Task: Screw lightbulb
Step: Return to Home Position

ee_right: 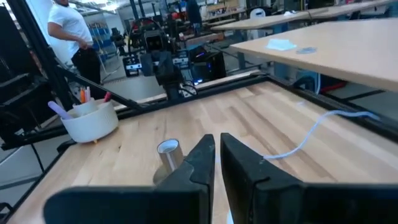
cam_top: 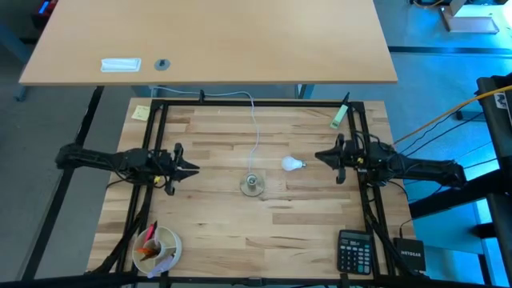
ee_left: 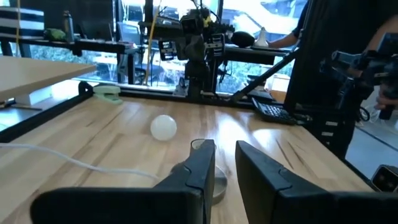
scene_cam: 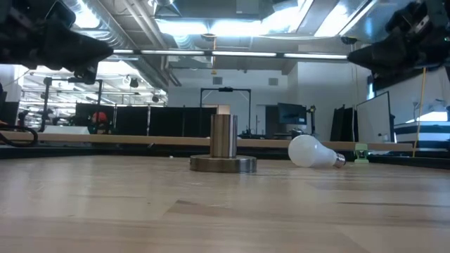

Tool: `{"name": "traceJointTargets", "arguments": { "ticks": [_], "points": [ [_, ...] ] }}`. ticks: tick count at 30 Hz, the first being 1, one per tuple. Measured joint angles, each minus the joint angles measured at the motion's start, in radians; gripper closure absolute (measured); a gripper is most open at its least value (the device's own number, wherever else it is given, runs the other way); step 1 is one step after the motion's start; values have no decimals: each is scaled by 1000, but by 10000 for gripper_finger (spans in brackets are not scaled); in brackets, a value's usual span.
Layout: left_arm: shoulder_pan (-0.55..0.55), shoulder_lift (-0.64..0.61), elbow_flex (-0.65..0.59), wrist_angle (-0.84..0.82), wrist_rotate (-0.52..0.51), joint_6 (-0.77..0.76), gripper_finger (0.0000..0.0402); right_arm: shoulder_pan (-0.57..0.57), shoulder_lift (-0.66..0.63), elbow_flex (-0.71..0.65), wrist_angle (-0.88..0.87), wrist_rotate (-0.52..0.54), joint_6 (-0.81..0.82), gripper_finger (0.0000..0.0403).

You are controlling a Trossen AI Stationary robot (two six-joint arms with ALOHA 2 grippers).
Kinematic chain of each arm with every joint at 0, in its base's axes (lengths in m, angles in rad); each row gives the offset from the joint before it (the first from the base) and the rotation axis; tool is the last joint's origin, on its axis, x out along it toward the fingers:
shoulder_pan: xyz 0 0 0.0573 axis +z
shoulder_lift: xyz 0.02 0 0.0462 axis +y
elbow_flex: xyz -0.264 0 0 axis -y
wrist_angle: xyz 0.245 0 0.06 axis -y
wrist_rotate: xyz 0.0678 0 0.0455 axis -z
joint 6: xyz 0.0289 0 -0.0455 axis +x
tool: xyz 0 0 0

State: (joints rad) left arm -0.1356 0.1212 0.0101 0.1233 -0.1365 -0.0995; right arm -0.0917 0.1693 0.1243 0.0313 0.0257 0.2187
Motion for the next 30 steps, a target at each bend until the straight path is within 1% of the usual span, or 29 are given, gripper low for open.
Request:
{"name": "traceJointTargets", "arguments": {
  "ticks": [7, 9, 13, 15, 20, 23, 30],
  "points": [
    [-1, -76, 0, -54, 10, 14, 350, 0, -96, -110, 27, -12, 33, 373],
    [-1, -96, 0, -90, 10, 7, 352, 0, -124, -112, 0, -11, 44, 373],
    [0, -119, 0, -92, 14, 10, 349, 0, -150, -112, -7, -34, 39, 373],
    [0, -117, 0, -92, 3, 13, 347, 0, -165, -112, -7, -26, 34, 373],
    [0, -117, 0, -91, -2, 49, 348, 0, -166, -113, -9, -19, 16, 373],
    [0, -115, 0, -90, -3, 74, 351, 0, -165, -113, -10, -43, 25, 373],
    [0, -113, 0, -90, -4, 74, 346, 0, -165, -115, -6, -52, 26, 373]
  ]
}}
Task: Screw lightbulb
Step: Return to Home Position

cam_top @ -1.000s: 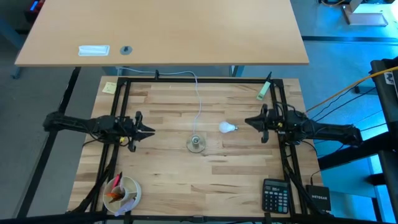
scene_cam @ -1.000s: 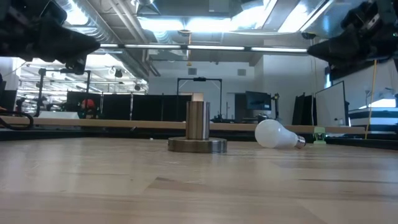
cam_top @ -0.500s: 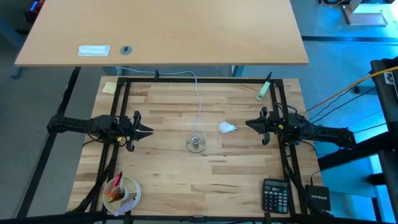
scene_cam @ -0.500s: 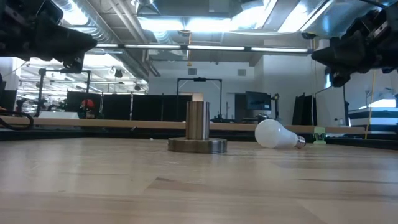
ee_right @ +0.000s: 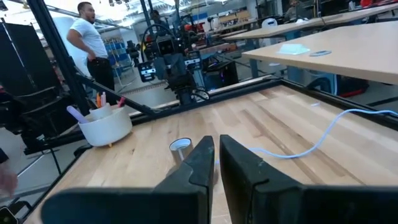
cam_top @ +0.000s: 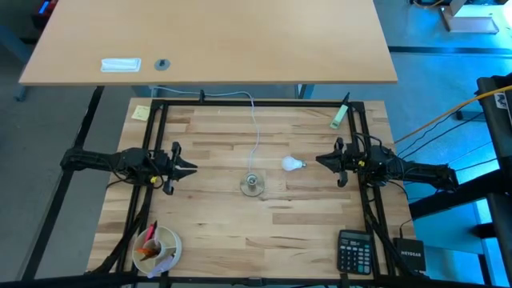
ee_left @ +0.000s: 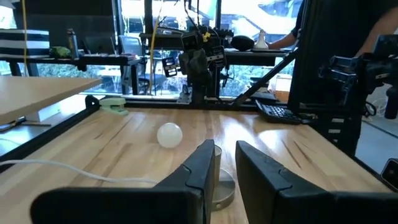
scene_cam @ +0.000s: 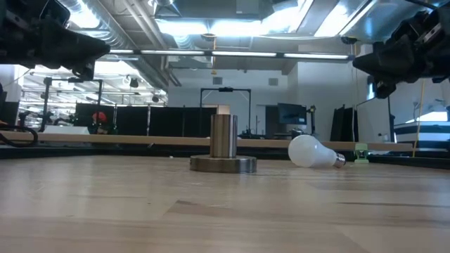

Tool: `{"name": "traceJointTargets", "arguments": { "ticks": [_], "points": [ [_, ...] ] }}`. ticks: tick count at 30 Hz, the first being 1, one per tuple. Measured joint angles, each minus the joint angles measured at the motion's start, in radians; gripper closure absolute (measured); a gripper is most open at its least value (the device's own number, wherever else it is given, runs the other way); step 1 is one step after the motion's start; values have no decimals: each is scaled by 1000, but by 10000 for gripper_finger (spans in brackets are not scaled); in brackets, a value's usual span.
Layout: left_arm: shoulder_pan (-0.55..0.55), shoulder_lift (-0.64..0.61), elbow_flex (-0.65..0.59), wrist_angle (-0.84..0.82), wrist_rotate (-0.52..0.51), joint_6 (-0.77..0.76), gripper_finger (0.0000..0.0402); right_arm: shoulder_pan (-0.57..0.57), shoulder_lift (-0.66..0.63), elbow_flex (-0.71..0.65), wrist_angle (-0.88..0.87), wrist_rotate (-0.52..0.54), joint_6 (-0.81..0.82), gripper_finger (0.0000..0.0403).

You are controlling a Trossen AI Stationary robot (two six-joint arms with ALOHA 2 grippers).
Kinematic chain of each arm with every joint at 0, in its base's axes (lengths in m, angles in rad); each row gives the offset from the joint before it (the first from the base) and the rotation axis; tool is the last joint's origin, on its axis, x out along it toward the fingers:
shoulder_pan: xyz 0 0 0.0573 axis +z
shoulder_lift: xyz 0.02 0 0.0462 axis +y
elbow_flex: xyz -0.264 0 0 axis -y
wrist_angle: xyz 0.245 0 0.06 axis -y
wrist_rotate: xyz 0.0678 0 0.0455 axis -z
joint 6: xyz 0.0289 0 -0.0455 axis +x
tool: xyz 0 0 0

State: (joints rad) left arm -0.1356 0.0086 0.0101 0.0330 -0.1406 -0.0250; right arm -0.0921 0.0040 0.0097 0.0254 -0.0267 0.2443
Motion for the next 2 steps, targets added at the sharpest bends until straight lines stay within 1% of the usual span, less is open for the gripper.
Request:
{"name": "traceJointTargets", "arguments": {
  "ticks": [2],
  "points": [
    [0, 0, 0, 0, 0, 0, 345, 0, 0, 0, 0, -1, 0, 373]
  ]
}}
